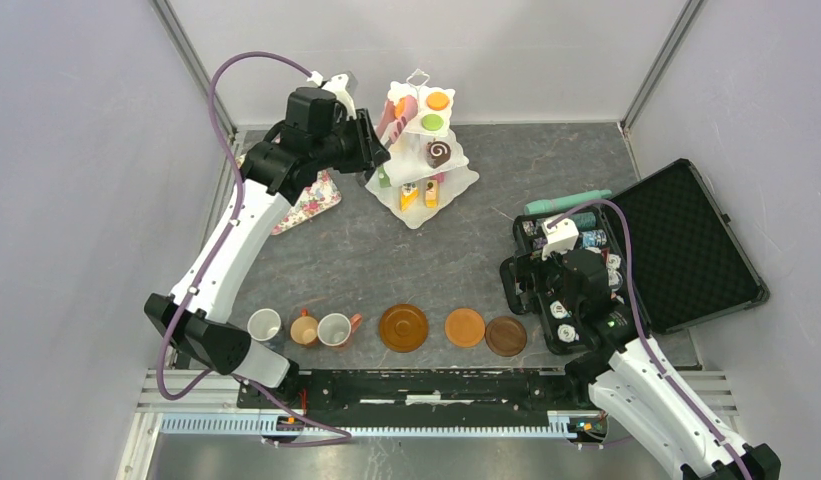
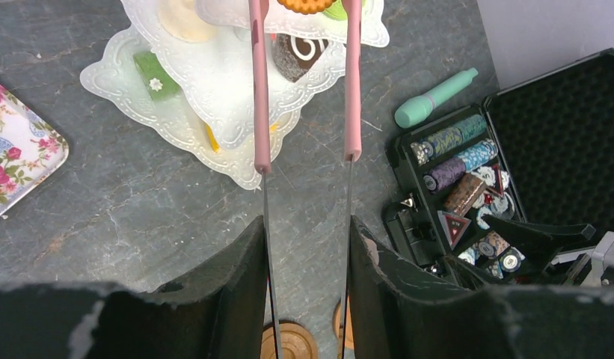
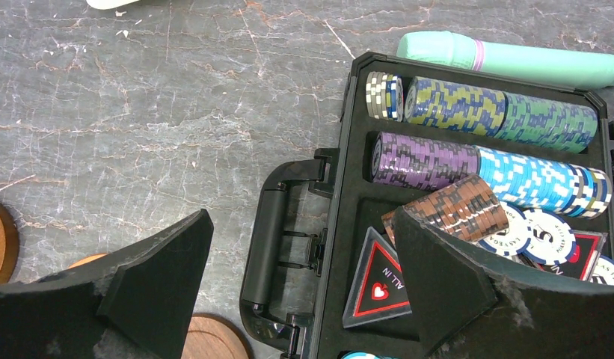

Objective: Serve the afternoon tea

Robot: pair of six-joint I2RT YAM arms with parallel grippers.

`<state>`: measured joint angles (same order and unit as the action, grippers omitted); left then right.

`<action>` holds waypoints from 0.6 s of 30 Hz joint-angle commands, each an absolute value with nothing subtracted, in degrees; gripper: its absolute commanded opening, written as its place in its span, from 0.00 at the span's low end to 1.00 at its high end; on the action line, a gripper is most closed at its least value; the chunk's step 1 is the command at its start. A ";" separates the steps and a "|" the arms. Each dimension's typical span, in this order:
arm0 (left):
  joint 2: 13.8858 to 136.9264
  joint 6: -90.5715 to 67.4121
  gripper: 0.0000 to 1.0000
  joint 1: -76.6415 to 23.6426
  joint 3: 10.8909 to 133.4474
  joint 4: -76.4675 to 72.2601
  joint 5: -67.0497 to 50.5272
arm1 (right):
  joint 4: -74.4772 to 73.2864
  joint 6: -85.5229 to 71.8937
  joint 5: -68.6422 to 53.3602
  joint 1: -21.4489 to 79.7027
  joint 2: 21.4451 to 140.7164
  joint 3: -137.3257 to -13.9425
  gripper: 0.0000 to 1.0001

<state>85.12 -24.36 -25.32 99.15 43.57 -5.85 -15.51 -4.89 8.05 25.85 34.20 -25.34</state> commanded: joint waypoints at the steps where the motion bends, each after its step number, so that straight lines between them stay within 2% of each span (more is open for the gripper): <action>1: 84.85 -21.71 0.29 -26.24 100.37 41.65 -4.16 | -14.29 -5.43 8.95 26.17 33.95 -25.22 0.98; 11: 85.93 -21.74 0.36 -26.22 100.81 42.30 -0.82 | -14.37 -5.47 8.97 26.19 33.82 -25.22 0.98; 18: 86.53 -21.45 0.47 -26.31 101.16 42.80 -0.49 | -14.33 -5.45 9.05 26.30 33.76 -25.23 0.98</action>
<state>86.65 -24.32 -26.13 99.15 44.25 -1.52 -15.51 -4.91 8.08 25.89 34.17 -25.34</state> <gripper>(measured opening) 0.454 0.978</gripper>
